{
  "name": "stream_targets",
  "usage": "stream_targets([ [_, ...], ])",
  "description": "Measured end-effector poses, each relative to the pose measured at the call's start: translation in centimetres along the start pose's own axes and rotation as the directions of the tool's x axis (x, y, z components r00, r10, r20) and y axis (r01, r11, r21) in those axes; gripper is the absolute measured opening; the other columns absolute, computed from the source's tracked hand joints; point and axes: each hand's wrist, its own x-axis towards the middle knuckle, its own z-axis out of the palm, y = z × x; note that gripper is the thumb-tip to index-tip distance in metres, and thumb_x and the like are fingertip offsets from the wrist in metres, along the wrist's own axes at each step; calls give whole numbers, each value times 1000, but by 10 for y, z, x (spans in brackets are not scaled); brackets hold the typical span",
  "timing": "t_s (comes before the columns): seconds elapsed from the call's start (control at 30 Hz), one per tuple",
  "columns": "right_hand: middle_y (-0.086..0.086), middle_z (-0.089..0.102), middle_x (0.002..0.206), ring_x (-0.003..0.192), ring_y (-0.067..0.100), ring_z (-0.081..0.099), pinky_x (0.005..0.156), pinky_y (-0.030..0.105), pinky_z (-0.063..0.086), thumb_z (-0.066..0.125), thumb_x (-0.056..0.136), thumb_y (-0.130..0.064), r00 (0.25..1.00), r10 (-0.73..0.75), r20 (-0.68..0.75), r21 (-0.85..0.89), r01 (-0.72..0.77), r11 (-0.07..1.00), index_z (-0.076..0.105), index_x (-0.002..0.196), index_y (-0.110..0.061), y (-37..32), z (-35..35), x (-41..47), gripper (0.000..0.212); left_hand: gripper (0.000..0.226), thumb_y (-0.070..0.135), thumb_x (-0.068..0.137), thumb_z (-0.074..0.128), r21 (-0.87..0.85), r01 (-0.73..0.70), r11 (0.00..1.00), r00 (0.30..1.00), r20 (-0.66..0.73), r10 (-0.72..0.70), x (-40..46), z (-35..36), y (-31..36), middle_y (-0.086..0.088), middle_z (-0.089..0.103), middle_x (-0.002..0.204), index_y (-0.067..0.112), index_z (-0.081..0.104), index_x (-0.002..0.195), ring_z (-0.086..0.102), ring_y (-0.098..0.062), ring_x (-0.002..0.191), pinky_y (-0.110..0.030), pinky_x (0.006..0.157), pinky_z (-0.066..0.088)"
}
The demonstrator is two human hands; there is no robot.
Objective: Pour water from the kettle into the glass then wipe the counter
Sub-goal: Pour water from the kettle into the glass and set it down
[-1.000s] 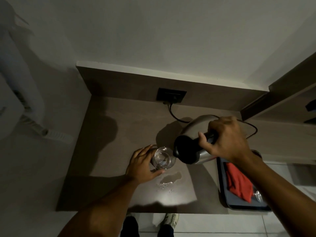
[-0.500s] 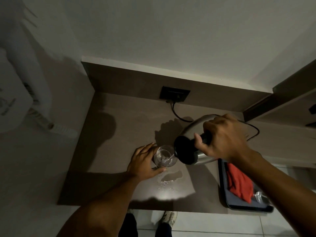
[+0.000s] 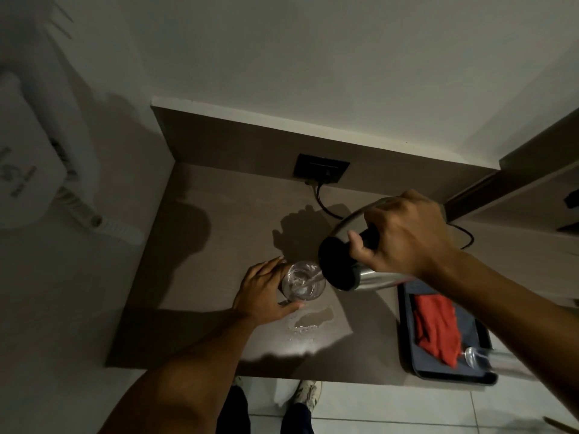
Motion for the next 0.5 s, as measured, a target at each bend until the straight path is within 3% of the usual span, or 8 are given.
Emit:
stream_targets([
  [0.27,-7,33,43,35,12,26,61,28,34,26,91,-60,999,-8,39,-19,9,1000,39,52,-22,5,-9,7,56,93,77,67,63,-23,-5,1000,1000,9,5,0,1,-1,0,48,146,20,46,138,40,-16,135,-38,111,29],
  [0.5,-5,35,40,33,13,29,60,26,28,25,91,-61,996,13,88,-44,-9,999,42,50,-20,4,-18,8,60,94,78,67,63,-18,-7,1000,1000,-5,7,-1,1,-2,-1,50,144,20,44,139,42,-18,133,-39,111,30],
])
